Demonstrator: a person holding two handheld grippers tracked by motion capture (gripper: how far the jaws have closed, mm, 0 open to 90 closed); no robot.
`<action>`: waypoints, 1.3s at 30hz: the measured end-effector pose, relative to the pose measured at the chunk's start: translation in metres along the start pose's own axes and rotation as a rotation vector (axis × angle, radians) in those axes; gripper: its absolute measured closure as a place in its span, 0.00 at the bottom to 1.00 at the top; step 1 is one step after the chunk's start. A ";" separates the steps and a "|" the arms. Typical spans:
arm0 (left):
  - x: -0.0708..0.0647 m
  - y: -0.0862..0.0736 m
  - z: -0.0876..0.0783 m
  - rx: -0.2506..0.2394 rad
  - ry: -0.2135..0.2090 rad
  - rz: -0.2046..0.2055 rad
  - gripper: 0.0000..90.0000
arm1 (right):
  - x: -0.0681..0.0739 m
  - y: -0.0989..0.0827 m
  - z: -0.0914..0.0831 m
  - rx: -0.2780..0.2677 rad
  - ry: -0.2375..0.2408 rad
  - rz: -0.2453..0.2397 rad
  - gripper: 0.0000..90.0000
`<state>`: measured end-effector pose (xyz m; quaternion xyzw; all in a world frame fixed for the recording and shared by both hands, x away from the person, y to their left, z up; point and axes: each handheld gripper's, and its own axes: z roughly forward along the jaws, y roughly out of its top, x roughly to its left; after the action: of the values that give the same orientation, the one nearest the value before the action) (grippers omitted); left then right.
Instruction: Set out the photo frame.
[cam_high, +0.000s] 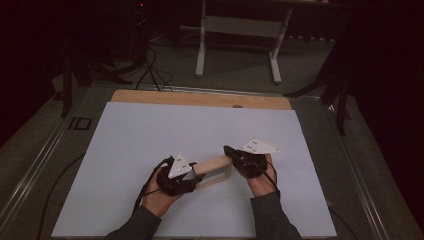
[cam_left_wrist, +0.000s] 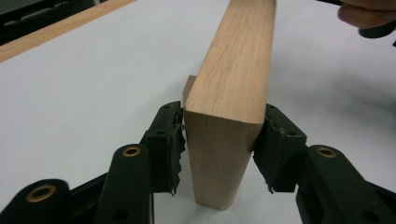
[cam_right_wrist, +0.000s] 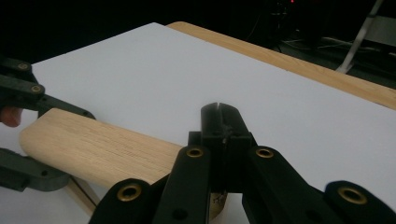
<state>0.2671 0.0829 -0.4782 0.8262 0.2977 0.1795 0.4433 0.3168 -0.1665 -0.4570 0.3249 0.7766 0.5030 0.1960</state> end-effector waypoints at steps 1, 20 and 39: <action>0.000 0.000 0.000 0.001 0.003 -0.001 0.60 | 0.000 0.000 0.000 0.001 0.003 0.006 1.00; 0.008 -0.001 0.001 0.009 0.060 -0.059 0.64 | 0.000 -0.001 -0.005 0.008 0.008 0.029 1.00; 0.009 -0.001 0.000 0.009 0.057 -0.061 0.64 | -0.002 0.003 -0.024 0.013 0.067 -0.010 0.58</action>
<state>0.2735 0.0887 -0.4791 0.8132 0.3362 0.1879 0.4364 0.3034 -0.1827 -0.4440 0.3050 0.7876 0.5076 0.1703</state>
